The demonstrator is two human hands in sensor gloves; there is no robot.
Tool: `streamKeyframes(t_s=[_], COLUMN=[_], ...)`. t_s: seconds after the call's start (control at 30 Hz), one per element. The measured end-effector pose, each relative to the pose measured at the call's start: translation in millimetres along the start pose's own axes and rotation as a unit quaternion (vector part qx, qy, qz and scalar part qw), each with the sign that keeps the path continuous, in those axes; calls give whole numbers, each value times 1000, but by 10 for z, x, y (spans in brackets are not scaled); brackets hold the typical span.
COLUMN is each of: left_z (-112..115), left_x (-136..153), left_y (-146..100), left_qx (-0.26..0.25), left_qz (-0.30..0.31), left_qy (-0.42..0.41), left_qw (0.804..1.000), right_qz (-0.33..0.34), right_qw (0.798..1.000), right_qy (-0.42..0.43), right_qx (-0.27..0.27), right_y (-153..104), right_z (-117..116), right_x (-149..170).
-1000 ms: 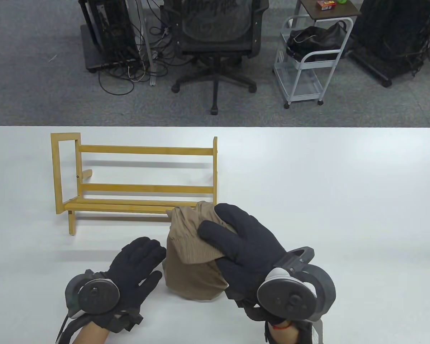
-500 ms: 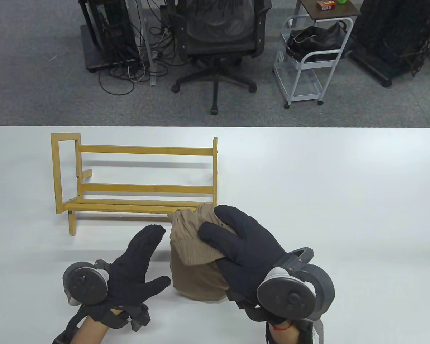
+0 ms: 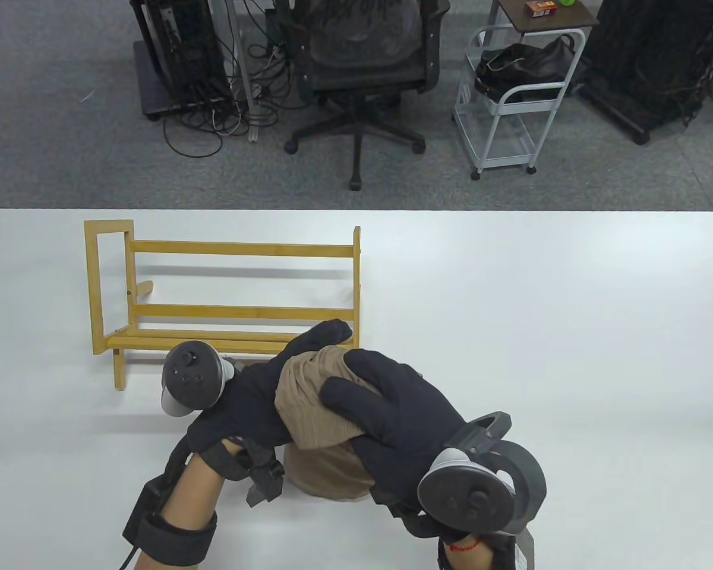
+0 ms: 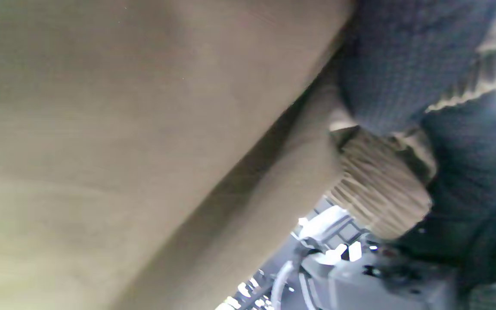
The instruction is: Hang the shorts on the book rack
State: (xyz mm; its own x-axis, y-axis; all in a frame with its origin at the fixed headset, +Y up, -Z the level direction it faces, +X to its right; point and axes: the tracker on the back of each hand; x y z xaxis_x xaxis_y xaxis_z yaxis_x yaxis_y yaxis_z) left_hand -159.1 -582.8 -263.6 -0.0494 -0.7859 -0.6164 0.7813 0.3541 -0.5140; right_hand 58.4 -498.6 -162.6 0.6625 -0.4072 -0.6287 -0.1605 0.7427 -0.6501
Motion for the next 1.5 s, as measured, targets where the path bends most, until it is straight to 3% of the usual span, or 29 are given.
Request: streamKeyframes(t_s=[0.23,0.5,0.67,1.1,1.5], left_z=[107,243,281,156,-118], left_x=[74,28,22,94,228], left_y=[57,43,40,-56,-201], left_qx=[-1,-144,-188,-209,-234], left_qz=[40,21,22,-1,-22], left_qy=[-18,51,64,41,19], left_qw=[999,988,980,977,972], right_qz=[1,2,-6,-18,-36], right_qw=[1000,1000,1000,999,997], right_qy=[18,-23,-12,-26,-67], right_qx=[-14,6,3,-10,-5], right_y=[0,-4,1,16,-56], right_z=[-87,-147,-136,-99,131], right_x=[-11,6,64,127,339])
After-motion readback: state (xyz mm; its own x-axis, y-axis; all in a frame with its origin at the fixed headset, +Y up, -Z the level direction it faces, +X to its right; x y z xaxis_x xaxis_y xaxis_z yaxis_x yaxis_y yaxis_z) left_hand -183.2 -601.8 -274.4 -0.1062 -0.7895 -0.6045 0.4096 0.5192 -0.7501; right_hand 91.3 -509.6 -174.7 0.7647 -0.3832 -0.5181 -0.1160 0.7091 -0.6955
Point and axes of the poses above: the tracker on the back of each hand, its own x axis roughly to the little-finger side, its own y axis roughly from the wrist to the fingertips, z = x × y, and after that the axes turned 6 degrees about x, right-handed
